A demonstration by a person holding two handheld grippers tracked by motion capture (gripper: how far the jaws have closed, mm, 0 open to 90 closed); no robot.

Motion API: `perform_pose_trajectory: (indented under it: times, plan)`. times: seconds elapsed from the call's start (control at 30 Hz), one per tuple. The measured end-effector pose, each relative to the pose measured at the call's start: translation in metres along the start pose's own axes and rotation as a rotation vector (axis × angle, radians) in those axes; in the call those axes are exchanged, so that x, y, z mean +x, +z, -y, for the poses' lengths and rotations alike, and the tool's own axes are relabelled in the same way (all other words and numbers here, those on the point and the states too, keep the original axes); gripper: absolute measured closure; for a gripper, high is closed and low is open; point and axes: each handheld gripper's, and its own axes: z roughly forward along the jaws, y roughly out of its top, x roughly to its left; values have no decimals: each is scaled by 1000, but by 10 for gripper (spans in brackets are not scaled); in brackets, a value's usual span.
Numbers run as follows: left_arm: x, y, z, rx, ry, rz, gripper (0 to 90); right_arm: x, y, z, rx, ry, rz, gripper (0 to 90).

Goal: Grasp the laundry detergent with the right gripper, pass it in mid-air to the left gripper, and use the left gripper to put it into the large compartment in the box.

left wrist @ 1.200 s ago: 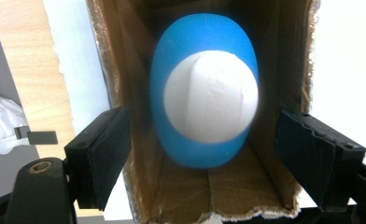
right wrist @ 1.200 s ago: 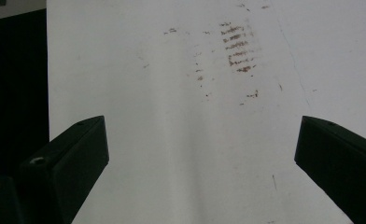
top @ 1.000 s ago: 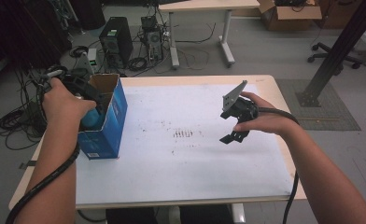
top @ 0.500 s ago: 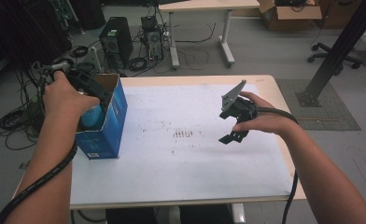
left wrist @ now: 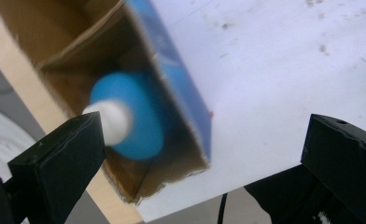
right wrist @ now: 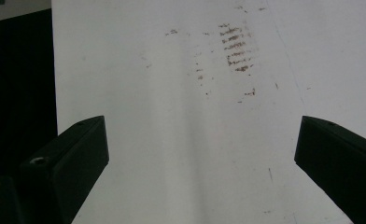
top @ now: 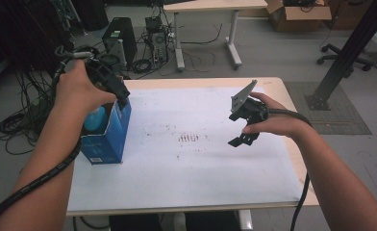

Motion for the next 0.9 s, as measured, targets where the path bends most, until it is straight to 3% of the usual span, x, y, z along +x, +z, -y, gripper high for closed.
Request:
perform_pose_trajectory:
  times: [0.17,0.27,0.47,0.73,0.9]
  plan:
    - [-21,-10,-10,-62,160,44,2,0,-5,0,8,1,6,28]
    - [-34,-11,-14,-66,263,43,2,0,-8,-1,14,2,10,28]
    - [-57,-9,-17,-42,434,89,2,2,-11,-3,20,-11,9,28]
    - [-81,2,-14,-30,619,146,2,5,-10,-10,61,-15,-2,27]
    - [-89,12,-14,-57,727,162,2,3,-5,-13,89,-21,-18,29]
